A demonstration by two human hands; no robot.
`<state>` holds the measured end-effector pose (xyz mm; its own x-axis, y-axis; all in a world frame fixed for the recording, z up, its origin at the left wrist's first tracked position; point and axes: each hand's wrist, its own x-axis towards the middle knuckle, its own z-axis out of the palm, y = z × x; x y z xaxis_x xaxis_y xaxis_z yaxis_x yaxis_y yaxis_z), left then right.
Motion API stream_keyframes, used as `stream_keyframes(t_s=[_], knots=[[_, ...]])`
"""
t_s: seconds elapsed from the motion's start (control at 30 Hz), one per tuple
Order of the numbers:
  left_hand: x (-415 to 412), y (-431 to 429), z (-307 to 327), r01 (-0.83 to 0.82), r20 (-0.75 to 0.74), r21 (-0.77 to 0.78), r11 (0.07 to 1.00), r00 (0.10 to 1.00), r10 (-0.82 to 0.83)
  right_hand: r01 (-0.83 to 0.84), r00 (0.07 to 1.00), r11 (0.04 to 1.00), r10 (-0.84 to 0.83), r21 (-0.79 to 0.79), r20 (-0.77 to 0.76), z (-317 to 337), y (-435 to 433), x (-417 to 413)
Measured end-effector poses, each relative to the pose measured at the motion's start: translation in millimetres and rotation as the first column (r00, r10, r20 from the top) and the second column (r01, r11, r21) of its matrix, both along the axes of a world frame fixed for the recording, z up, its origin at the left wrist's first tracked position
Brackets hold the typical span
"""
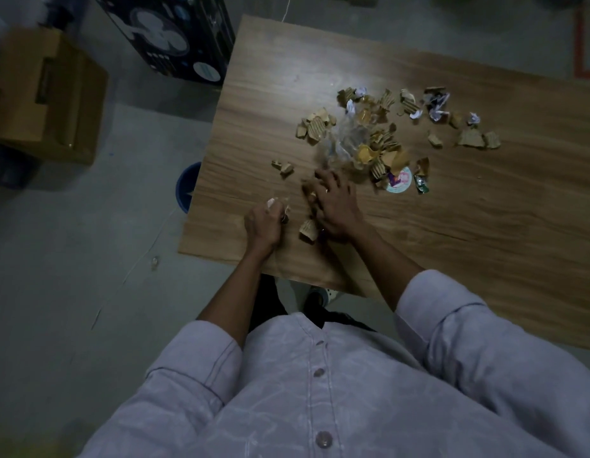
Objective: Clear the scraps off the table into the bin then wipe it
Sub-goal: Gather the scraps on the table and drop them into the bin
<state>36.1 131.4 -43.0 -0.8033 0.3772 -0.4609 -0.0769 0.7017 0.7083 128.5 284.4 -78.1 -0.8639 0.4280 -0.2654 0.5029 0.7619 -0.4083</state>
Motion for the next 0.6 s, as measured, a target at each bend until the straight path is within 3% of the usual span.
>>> stream_keyframes(t_s=[0.07,0.23,0.4,0.6], knots=[[4,-2,2,-0.066,-0.006,0.032,0.997,0.998,0.066,-0.030,0.999,1.000,0.030,0.002,-0.027,-11,-17,15],[-3,-2,-9,-0.037,-0.119,-0.022,0.999,0.992,0.034,-0.075,0.994,0.985,0.087,0.155,-0.069,-27,-48,39],[-13,-4,-17,-0.008,-0.159,-0.077,0.997,0.987,-0.005,-0.004,0.992,0.952,0.043,0.305,-0.122,-44,-55,31],[-33,13,-18,0.237,-0.126,-0.180,0.955,0.957,-0.261,0.032,0.978,0.919,0.052,0.392,-0.201,-30,-31,-1]])
